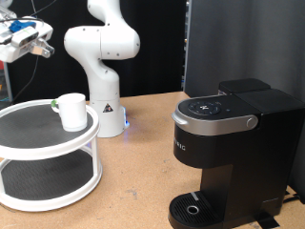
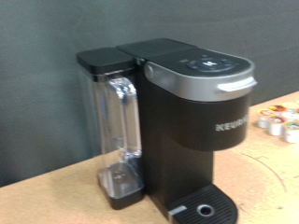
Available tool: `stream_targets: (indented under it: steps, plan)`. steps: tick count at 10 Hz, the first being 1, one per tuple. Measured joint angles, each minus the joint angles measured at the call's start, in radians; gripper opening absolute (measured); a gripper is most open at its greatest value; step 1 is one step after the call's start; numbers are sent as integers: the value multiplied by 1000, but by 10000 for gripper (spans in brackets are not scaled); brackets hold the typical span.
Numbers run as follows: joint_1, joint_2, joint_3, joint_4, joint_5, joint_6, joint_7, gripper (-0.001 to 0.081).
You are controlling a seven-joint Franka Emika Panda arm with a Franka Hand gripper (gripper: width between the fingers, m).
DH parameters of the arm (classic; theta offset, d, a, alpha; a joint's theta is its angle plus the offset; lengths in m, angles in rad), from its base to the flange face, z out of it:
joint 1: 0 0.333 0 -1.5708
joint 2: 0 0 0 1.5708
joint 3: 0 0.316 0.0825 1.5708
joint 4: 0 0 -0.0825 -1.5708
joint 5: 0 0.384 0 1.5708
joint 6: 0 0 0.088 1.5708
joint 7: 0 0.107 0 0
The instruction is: Make a cup of coffee with the keurig machine
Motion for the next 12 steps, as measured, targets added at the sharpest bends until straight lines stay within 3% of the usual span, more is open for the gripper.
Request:
stream_targets:
  steps: [3,12]
  plan:
    - [1,0,2,-30,10,40,-8,7]
    - [-5,-28,-7,-61,-73,-19,-45,7]
